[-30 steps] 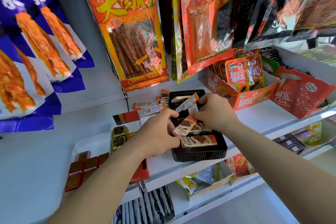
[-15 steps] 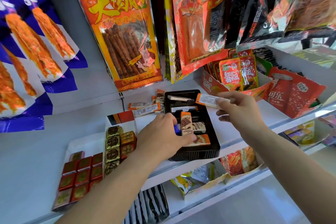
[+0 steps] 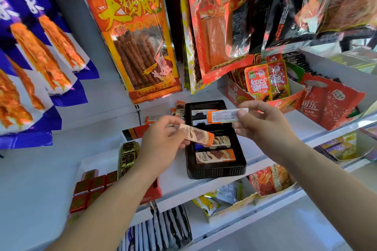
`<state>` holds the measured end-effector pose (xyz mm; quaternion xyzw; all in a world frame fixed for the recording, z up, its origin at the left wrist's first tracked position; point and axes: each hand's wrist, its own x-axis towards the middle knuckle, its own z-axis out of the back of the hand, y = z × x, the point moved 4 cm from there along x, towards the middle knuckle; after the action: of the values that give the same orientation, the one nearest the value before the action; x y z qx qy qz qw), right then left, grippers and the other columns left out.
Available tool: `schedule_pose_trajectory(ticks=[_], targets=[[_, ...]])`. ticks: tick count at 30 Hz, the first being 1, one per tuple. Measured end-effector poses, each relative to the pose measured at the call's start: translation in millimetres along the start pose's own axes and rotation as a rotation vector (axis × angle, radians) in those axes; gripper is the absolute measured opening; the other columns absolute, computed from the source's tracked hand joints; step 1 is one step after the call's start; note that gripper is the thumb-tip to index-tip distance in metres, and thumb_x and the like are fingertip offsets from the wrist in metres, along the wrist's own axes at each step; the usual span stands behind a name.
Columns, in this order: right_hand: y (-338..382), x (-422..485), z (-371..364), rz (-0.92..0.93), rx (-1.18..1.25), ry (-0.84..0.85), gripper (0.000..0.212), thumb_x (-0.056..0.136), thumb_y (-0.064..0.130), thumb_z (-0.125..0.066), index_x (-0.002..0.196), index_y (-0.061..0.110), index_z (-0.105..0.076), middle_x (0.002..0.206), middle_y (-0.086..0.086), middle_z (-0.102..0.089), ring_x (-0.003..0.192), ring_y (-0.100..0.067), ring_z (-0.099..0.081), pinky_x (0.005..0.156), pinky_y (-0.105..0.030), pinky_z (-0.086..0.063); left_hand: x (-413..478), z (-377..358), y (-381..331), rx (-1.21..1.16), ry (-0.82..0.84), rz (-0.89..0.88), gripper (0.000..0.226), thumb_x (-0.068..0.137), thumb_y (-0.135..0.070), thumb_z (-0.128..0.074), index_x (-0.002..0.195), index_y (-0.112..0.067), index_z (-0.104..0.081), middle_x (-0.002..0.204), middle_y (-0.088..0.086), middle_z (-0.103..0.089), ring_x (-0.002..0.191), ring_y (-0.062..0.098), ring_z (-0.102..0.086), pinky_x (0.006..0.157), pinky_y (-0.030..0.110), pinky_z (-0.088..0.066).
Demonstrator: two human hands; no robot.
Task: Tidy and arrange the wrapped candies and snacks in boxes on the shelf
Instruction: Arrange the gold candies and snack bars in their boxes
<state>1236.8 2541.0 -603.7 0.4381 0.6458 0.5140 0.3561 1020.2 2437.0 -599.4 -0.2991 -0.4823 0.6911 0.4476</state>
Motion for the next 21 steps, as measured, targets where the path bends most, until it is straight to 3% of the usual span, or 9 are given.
schedule_pose_trajectory(ticks=[3, 6, 8, 13, 18, 21], targets=[[2.0, -1.1, -7.3, 0.003, 0.06, 0.125, 0.006, 0.079, 0.011, -0.072, 0.085, 0.01, -0.071, 0.087, -0.014, -0.069, 0.076, -0.019, -0.069, 0.077, -0.027, -0.059, -2.7, 3.1, -2.5, -0.069, 0.004, -0.015, 0.023, 0.098, -0.006, -0.056, 0.105, -0.024, -0.068, 0.088, 0.003, -0.077, 0.076, 0.015, -0.075, 0.07, 0.031, -0.061], [0.4, -0.8, -9.7, 0.016, -0.033, 0.141, 0.006, 0.075, 0.017, -0.08, 0.076, 0.012, -0.076, 0.103, -0.019, -0.072, 0.081, -0.022, -0.072, 0.074, -0.025, -0.058, -3.2, 4.5, -1.9, -0.117, 0.009, 0.013, 0.023, 0.097, -0.005, -0.056, 0.104, -0.022, -0.069, 0.093, 0.005, -0.076, 0.077, 0.018, -0.075, 0.072, 0.034, -0.061], [-2.1, -0.1, -8.0, 0.033, -0.12, 0.143, 0.003, 0.08, 0.008, -0.074, 0.083, 0.008, -0.074, 0.109, -0.015, -0.073, 0.091, -0.025, -0.073, 0.077, -0.027, -0.058, -3.4, 4.9, 0.5, -0.153, 0.013, 0.049, 0.022, 0.097, -0.004, -0.057, 0.105, -0.02, -0.069, 0.095, 0.007, -0.076, 0.077, 0.019, -0.076, 0.072, 0.033, -0.06], [-4.4, -1.1, -6.7, 0.029, -0.253, 0.122, 0.029, 0.081, -0.005, -0.074, 0.106, 0.009, -0.068, 0.102, -0.007, -0.075, 0.094, -0.029, -0.074, 0.086, -0.041, -0.059, -3.4, 5.4, 2.6, -0.247, 0.027, 0.1, 0.02, 0.095, -0.003, -0.061, 0.108, -0.015, -0.068, 0.092, 0.009, -0.077, 0.078, 0.021, -0.076, 0.069, 0.025, -0.061], [-3.7, -0.9, -5.4, 0.02, -0.265, 0.075, 0.03, 0.08, -0.001, -0.077, 0.106, 0.01, -0.069, 0.099, -0.009, -0.074, 0.089, -0.027, -0.074, 0.075, -0.035, -0.062, -4.7, 3.7, 0.7, -0.284, 0.068, 0.094, 0.022, 0.094, -0.002, -0.063, 0.11, -0.016, -0.068, 0.093, 0.006, -0.077, 0.082, 0.021, -0.075, 0.069, 0.023, -0.06], [-4.1, -1.3, -8.1, 0.039, -0.325, 0.086, 0.028, 0.081, 0.002, -0.077, 0.106, 0.014, -0.071, 0.102, -0.009, -0.074, 0.074, -0.023, -0.072, 0.064, -0.029, -0.058, -5.8, 3.9, -0.2, -0.275, 0.096, 0.08, 0.026, 0.091, -0.002, -0.066, 0.111, -0.019, -0.067, 0.094, 0.006, -0.077, 0.084, 0.019, -0.075, 0.07, 0.023, -0.06]])
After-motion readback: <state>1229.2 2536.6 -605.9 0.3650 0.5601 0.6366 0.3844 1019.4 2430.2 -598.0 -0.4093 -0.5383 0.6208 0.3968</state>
